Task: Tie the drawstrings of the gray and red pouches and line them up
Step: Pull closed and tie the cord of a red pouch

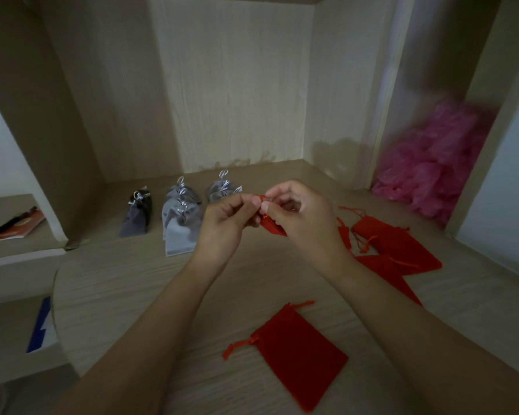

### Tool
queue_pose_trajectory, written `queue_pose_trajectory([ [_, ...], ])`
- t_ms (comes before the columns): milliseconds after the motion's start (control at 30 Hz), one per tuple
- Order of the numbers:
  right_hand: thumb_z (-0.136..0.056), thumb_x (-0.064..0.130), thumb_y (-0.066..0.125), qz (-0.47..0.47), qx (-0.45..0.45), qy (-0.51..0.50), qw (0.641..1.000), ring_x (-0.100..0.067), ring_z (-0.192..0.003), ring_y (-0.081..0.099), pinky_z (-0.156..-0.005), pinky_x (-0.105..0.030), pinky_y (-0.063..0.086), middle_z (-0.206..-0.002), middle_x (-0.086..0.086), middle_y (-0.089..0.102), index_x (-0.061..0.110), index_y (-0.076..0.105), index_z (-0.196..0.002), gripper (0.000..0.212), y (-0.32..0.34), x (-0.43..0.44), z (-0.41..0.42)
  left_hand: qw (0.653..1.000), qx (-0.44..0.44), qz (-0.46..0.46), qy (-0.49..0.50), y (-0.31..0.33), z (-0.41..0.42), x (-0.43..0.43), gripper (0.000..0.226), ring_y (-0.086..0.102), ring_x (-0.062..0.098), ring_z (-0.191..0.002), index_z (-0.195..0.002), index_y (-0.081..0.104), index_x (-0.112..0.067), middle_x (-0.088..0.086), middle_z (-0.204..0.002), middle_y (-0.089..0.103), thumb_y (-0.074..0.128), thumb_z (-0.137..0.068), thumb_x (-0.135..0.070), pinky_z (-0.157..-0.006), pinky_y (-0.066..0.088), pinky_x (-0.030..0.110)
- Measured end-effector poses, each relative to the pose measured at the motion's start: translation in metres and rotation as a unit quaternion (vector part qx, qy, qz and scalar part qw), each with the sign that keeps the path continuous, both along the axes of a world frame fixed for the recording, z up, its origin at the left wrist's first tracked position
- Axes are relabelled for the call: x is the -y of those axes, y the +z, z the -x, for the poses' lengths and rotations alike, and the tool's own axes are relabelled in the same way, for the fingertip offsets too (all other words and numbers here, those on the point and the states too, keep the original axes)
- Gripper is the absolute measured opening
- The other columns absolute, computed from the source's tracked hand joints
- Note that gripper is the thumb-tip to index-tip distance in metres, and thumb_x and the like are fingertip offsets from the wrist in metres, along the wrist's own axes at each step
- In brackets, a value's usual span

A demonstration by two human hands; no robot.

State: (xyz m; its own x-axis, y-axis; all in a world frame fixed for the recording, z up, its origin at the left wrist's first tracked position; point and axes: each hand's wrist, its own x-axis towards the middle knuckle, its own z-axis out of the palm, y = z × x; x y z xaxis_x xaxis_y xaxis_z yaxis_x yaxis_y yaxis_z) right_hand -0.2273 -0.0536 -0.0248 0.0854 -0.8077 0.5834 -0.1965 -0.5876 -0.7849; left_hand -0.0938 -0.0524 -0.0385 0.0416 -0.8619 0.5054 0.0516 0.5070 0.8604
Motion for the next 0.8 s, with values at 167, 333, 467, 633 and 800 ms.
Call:
queue_pose_trajectory([
  [167,-0.083,0.0,0.066,-0.135,0.051,0.14,0.979,-0.005,-0.056,0.055,-0.058,-0.017,0.048,-0.07,0.0,0.063,0.011,0.059,-0.087,0.013,0.009,0.002,0.01,0.997,0.069,0.025,-0.034,0.0,-0.004,0.002,0.019,0.048,0.002,-0.059,-0.078,0.059,-0.006,-0.011,-0.061,0.056,0.05,-0.094,-0.009,-0.06,0.042,0.016],
  [333,-0.083,-0.002,0.065,-0.181,0.063,0.201,0.961,-0.008,-0.057,0.053,-0.056,-0.017,0.045,-0.069,-0.002,0.066,0.01,0.058,-0.088,0.014,0.009,0.004,0.017,0.995,0.079,0.011,-0.063,0.002,-0.003,-0.002,0.02,0.048,0.005,-0.058,-0.078,0.057,-0.002,-0.007,-0.062,0.055,0.045,-0.094,-0.002,-0.059,0.042,0.017],
  [467,-0.083,-0.002,0.065,-0.173,0.016,0.196,0.965,-0.01,-0.057,0.052,-0.055,-0.017,0.044,-0.07,-0.005,0.065,0.01,0.057,-0.081,0.014,0.01,0.006,0.021,0.994,0.078,-0.009,-0.081,0.001,-0.001,-0.003,0.022,0.048,0.005,-0.055,-0.077,0.054,-0.003,-0.008,-0.061,0.056,0.042,-0.095,0.001,-0.057,0.042,0.016],
  [633,-0.084,0.002,0.065,-0.124,-0.027,0.151,0.98,-0.006,-0.055,0.052,-0.056,-0.017,0.044,-0.069,-0.004,0.065,0.013,0.057,-0.076,0.016,0.008,0.008,0.019,0.997,0.049,-0.014,-0.06,0.0,0.002,-0.002,0.02,0.049,0.006,-0.053,-0.077,0.058,-0.002,-0.006,-0.06,0.059,0.046,-0.093,0.0,-0.055,0.044,0.017],
  [800,-0.085,0.002,0.064,-0.089,-0.049,0.129,0.986,-0.002,-0.053,0.05,-0.056,-0.015,0.044,-0.067,-0.001,0.065,0.013,0.056,-0.076,0.016,0.013,0.007,0.019,1.0,0.001,-0.002,-0.022,0.0,0.008,-0.005,0.014,0.051,0.009,-0.051,-0.083,0.06,0.001,-0.003,-0.059,0.06,0.049,-0.092,0.0,-0.053,0.045,0.019],
])
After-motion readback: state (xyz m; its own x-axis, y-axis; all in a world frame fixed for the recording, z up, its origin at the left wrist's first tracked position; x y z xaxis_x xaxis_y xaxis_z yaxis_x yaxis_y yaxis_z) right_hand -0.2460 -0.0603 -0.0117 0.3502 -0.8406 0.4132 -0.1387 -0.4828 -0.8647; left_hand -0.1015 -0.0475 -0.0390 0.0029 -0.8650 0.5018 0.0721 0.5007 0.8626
